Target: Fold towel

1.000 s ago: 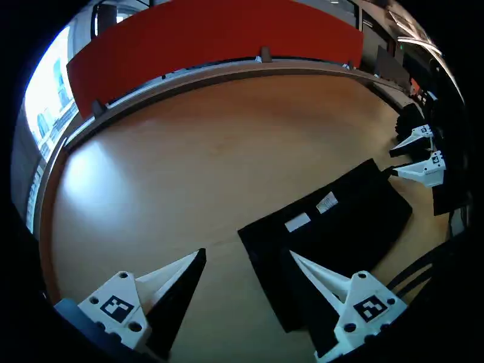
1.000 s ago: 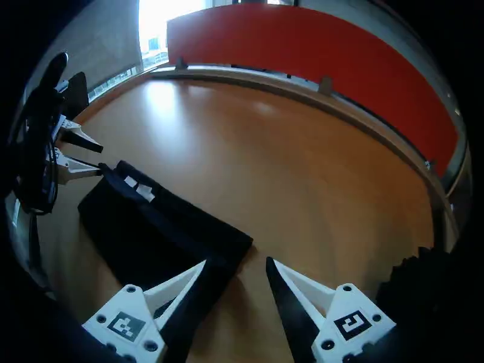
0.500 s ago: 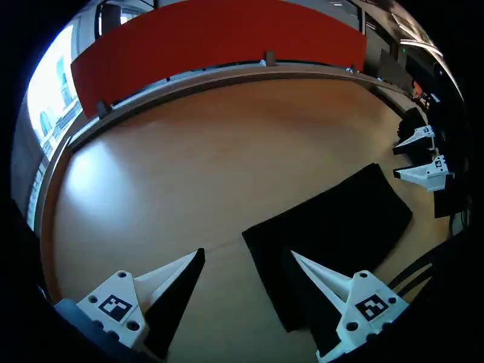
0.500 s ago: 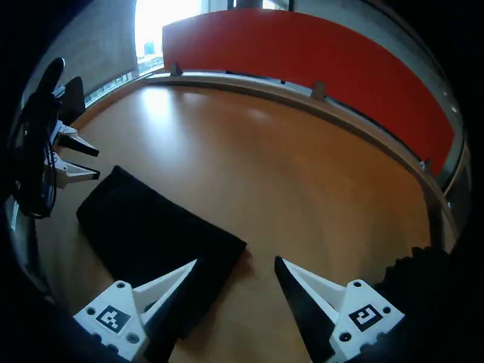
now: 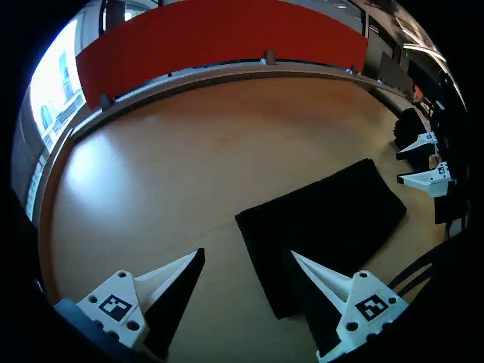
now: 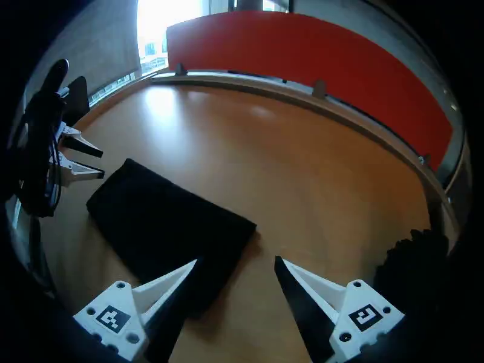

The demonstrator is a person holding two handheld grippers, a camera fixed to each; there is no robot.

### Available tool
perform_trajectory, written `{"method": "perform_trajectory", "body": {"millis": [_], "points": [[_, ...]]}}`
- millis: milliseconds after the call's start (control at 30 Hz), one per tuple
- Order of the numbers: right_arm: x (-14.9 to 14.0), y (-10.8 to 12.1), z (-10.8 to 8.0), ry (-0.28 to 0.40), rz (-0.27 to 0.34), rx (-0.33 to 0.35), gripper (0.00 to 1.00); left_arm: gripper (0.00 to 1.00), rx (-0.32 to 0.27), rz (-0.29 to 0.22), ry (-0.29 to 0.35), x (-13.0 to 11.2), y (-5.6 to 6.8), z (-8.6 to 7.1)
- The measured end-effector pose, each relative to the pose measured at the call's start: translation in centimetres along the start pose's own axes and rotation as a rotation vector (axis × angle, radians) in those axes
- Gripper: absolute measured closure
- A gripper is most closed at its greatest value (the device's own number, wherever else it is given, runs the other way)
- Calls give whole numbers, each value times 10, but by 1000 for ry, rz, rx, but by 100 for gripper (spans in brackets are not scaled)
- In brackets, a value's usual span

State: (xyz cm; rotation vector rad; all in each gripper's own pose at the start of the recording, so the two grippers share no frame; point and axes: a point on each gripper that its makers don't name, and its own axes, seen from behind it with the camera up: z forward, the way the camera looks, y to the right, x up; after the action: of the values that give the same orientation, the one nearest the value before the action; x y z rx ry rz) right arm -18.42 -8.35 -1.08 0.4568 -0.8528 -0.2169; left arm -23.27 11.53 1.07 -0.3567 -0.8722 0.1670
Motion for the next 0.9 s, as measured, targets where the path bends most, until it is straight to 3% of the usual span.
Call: {"method": "perform_trajectory", "body": {"millis": [500, 900], "points": [[-31, -23, -28, -8, 27, 11, 11, 6, -2, -50, -25, -37, 15, -17], [-32, -22, -30, -8, 16, 15, 11, 6, 10, -72, -23, -44, 13, -23]]}}
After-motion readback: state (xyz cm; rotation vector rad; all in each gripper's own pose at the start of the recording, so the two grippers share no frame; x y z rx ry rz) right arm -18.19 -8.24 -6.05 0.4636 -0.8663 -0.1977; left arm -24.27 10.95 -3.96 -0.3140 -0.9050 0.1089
